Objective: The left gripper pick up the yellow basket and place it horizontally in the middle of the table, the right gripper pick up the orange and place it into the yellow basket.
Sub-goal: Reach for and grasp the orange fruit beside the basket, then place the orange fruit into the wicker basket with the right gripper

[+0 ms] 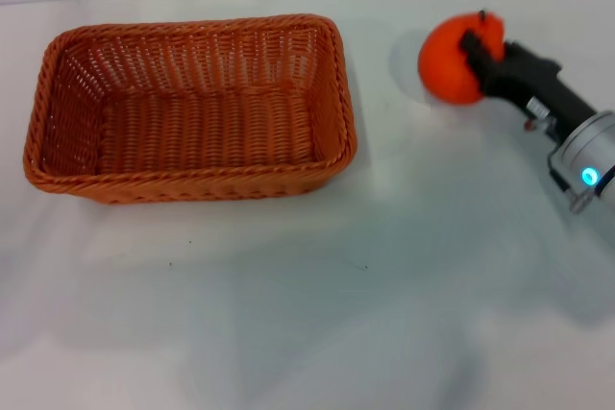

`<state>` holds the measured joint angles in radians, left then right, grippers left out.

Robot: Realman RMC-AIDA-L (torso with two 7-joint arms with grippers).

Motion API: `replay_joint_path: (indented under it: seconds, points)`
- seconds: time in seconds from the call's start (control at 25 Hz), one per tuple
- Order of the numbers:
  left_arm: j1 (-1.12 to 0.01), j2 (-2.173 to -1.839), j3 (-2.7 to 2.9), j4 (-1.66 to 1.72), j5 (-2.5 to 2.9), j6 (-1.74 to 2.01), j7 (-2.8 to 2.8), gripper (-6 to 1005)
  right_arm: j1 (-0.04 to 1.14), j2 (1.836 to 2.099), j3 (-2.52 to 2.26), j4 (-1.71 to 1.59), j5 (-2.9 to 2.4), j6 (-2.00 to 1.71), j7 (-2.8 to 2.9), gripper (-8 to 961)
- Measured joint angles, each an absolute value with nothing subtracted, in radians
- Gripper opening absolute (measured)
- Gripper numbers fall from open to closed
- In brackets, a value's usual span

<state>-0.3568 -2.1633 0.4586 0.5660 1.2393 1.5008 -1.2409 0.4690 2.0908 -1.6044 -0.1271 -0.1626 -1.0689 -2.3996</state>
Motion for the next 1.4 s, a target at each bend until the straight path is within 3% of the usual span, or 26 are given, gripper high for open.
replay_joint_path:
  seconds: [0.4, 0.96, 1.4]
  points:
    - [-0.348, -2.161, 0.459, 0.566, 1.241, 1.485, -1.234, 833, 0.477, 2.088, -1.576, -0.225, -0.17, -1.19, -2.374, 257]
    - [-0.348, -2.161, 0.459, 0.566, 1.241, 1.447, -1.229, 834, 0.672, 2.106, -1.762, -0.321, -0.368, -1.024, -2.228, 122]
    - [-0.351, -2.16, 0.459, 0.572, 1.243, 1.443, -1.229, 832, 0.692, 2.11, -1.782, -0.339, -0.44, -0.999, -2.139, 76]
